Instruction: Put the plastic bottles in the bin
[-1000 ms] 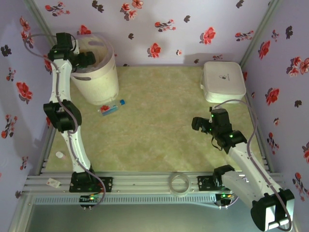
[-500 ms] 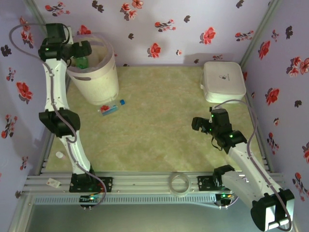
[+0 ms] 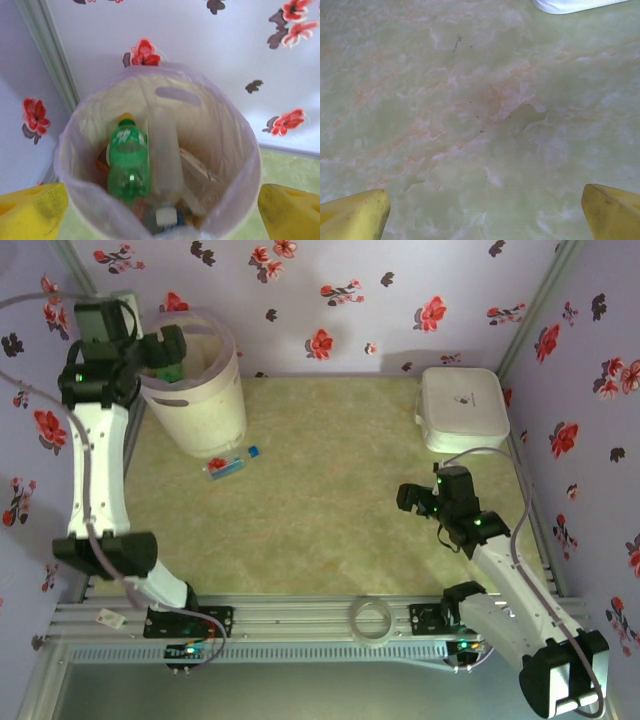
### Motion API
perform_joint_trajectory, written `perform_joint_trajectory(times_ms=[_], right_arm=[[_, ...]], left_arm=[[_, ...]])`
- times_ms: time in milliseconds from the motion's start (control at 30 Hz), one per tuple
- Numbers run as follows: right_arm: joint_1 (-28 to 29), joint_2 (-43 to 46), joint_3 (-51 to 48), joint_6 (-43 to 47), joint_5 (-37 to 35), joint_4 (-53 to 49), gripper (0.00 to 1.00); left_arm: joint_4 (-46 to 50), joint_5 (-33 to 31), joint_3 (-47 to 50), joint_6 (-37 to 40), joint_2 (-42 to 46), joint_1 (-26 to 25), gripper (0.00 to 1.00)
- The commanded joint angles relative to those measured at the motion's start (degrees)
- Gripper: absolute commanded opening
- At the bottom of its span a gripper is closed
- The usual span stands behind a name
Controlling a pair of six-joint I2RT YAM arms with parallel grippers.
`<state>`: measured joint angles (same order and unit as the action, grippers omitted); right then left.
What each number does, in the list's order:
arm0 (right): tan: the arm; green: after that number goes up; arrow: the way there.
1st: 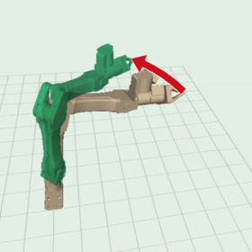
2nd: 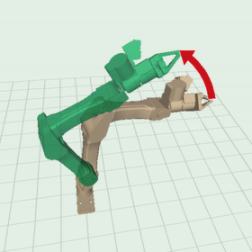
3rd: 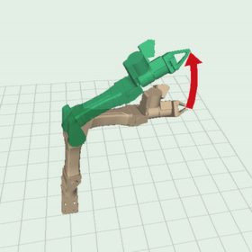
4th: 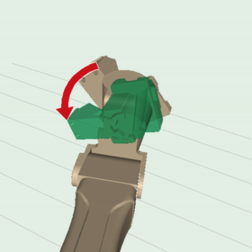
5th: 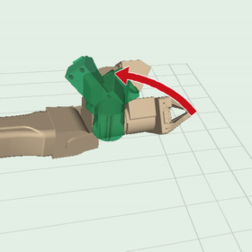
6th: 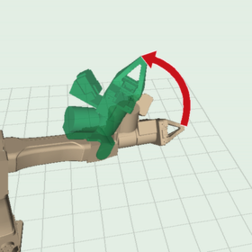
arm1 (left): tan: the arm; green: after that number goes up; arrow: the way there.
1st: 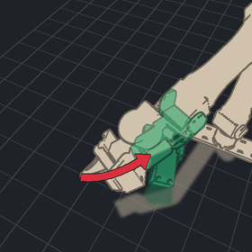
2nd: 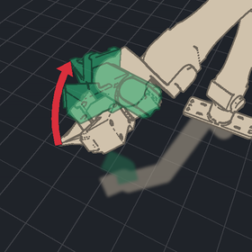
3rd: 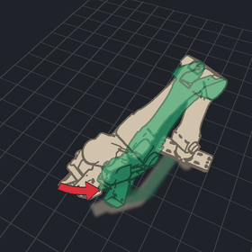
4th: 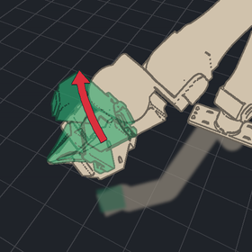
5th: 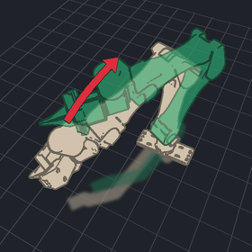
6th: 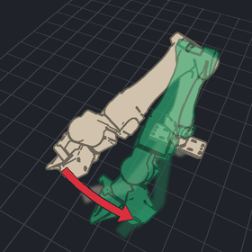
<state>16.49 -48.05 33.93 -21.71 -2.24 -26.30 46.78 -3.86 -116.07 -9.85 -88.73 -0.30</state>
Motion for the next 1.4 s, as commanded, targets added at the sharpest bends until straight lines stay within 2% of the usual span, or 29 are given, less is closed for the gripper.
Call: perform_joint_trajectory(times_ms=[0,100,300,467,533,633,800,967,1100,1367], right_arm=[[-0.38,0.50,-0.89,-0.79,-1.75,1.86,0.99],[-0.35,0.25,-1.03,-0.65,-2.13,2.23,0.99],[-0.46,0.23,-1.93,-2.29,-1.98,5.17,0.97],[-0.43,0.57,-3.15,-3.87,-2.34,7.27,0.97],[-0.42,0.29,-3.48,-4.27,-2.11,8.22,0.96],[-0.54,-0.45,-3.46,-4.39,-1.89,9.08,0.96],[-0.58,-0.34,-3.26,-4.30,-1.99,8.39,0.96],[-0.69,-0.05,-3.36,-4.29,-1.81,7.67,0.96],[-0.82,1.08,-3.23,-4.17,-2.17,6.22,0.97],[-0.94,2.42,-2.45,-3.74,-3.32,4.48,0.97]], left_arm=[[-9.40,-5.76,12.48,-4.39,9.65,-1.05,0.95],[-12.74,-6.34,22.31,-8.42,17.32,-2.16,0.92],[-11.93,-6.04,37.51,-13.28,25.98,-5.94,0.93],[-18.96,-6.16,54.99,-23.16,37.19,-5.08,0.91],[-20.88,-3.42,60.54,-26.26,38.53,-3.39,0.92],[-23.40,2.53,66.77,-29.88,36.48,-0.85,0.92],[-35.25,4.57,76.77,-33.77,31.43,4.20,0.86],[-44.89,7.25,76.81,-31.83,17.01,5.22,0.86],[-51.46,7.26,75.55,-30.28,8.97,5.44,0.85],[-53.90,8.18,73.73,-28.93,1.35,4.80,0.84]])
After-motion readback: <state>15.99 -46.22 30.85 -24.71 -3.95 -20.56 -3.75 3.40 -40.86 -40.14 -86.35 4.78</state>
